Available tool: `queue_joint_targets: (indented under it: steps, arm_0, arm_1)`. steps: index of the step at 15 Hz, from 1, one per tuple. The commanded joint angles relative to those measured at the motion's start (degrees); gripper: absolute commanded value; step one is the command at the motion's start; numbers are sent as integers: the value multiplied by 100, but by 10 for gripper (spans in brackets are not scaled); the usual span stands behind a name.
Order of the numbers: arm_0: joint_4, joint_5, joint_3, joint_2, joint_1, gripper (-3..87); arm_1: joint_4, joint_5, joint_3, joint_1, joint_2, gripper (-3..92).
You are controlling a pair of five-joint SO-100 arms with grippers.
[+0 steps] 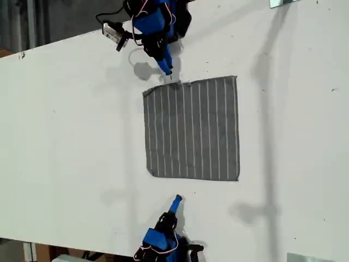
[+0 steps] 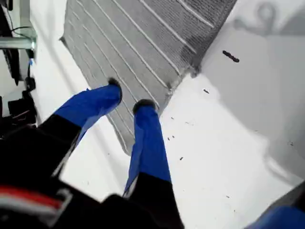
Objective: Grasp corners of a square towel and fold twice.
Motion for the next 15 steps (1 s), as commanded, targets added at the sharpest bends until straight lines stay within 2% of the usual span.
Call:
queue_joint_targets:
  steps: [1,7,9,10,12,13,15]
  arm_0:
    - [-105,-4061,70,-527,-642,187]
    - [-176,-3920,79,-519,-571,214]
    - [-123,-3727,18,-237,-501,220]
    - [132,-3524,-466,0,-466,212]
    - [527,-3199,-2276,-1213,-475,203]
    - [466,-3129,-3146,-2558,-334,200]
    - [378,-3173,-4904,-5599,290,200]
  arm_1:
    - [-483,-1125,677,26,-70,177]
    - [-475,-1178,598,114,-88,184]
    - [-9,-1485,-721,316,-923,214]
    - [-35,-1723,-1670,439,-2285,218]
    - [-229,-1872,-3647,105,-5572,234]
    - [-255,-1723,-4403,-325,-6715,239]
    - [-369,-1028,-4755,-1213,-7682,243]
